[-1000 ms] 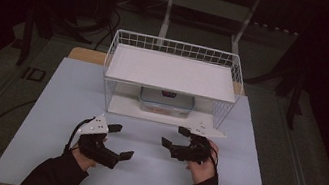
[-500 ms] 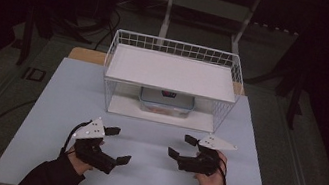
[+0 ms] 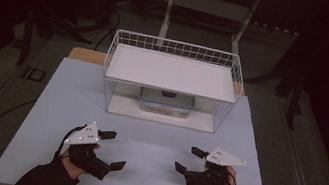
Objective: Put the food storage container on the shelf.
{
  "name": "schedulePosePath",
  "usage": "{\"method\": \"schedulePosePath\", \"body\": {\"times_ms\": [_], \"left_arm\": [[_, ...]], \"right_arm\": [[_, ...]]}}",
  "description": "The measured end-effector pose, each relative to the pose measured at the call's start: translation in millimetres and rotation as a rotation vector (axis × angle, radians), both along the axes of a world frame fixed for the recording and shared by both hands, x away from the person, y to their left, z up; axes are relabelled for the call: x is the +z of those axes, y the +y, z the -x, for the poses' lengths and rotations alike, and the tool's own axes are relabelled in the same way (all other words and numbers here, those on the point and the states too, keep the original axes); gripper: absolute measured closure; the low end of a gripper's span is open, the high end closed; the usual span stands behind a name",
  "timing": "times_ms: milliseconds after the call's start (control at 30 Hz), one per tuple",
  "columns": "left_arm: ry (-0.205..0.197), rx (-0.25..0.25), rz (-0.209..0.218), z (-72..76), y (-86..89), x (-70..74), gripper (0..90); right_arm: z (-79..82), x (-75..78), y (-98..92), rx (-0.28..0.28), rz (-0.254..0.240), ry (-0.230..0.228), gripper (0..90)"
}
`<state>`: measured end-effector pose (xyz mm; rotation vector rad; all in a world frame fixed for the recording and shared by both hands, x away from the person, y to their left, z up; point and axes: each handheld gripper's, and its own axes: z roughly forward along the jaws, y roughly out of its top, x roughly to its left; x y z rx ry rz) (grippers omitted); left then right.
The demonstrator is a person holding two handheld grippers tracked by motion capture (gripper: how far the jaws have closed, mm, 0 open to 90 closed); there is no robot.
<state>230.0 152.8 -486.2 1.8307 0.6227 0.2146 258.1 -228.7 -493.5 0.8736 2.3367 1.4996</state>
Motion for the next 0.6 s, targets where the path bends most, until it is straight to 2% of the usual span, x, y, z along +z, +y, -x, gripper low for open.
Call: {"method": "schedulePosePath", "body": {"times_ms": [167,300,367,500,600], "left_arm": [[0.006,0.007,0.007,3.3,7.2,-0.6,0.0],[0.003,0.015,0.01,5.7,14.7,-2.1,0.0],[0.002,0.016,0.013,7.2,18.4,-2.6,0.0],[0.007,0.021,0.02,10.2,25.4,-4.1,0.0],[0.014,0.03,0.019,12.5,29.7,-7.0,0.0]], "right_arm": [[7.0,-0.6,-12.6,0.008,0.001,-0.007,16.7],[12.9,-4.2,-26.1,0.023,0.024,-0.006,16.7],[14.7,-3.8,-33.0,0.011,0.026,-0.005,17.2],[16.8,-2.1,-43.8,-0.007,0.012,-0.009,17.4],[18.6,-2.9,-52.4,0.003,0.01,-0.021,17.4]]}}
